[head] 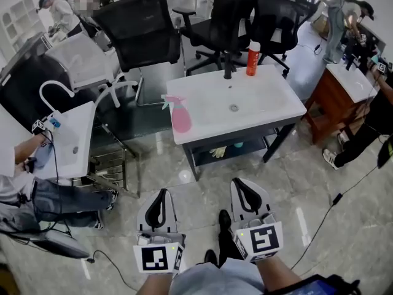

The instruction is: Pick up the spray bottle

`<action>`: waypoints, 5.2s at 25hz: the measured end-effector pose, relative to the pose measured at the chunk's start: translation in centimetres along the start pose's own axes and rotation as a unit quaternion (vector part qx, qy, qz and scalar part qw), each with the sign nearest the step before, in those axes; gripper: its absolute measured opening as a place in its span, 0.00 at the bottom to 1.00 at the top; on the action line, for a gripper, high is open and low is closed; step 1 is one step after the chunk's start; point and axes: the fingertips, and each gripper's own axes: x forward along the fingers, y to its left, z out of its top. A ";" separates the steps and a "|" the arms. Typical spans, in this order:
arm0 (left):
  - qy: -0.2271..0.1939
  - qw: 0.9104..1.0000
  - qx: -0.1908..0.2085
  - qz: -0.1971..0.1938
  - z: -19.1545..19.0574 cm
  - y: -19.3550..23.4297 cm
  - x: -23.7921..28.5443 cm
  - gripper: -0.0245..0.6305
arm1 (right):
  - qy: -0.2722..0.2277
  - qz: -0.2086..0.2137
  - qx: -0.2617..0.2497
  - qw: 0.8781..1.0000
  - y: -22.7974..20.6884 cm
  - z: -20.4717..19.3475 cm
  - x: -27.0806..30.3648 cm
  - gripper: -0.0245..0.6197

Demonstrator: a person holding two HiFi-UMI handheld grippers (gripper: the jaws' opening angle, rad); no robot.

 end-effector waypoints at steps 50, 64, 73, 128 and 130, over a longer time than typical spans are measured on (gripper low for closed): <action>0.030 0.990 -0.003 0.138 -0.3 13.9 25.4 0.06 | 0.028 0.230 -0.015 0.973 -2.6 2.4 32.9 0.39; 0.081 0.986 -0.026 0.144 -4.7 19.4 29.5 0.06 | 0.054 0.239 -0.035 0.969 -0.9 -0.9 39.8 0.49; 0.098 0.984 -0.035 0.141 -6.6 20.6 30.9 0.06 | 0.077 0.249 -0.040 0.965 -0.2 -2.8 41.9 0.48; 0.086 0.985 -0.031 0.146 -5.4 21.2 31.4 0.06 | 0.060 0.248 -0.051 0.966 -0.1 -1.5 42.4 0.34; 0.080 0.986 -0.029 0.146 -4.8 21.0 31.3 0.06 | 0.053 0.247 -0.050 0.966 -0.2 -0.8 42.1 0.34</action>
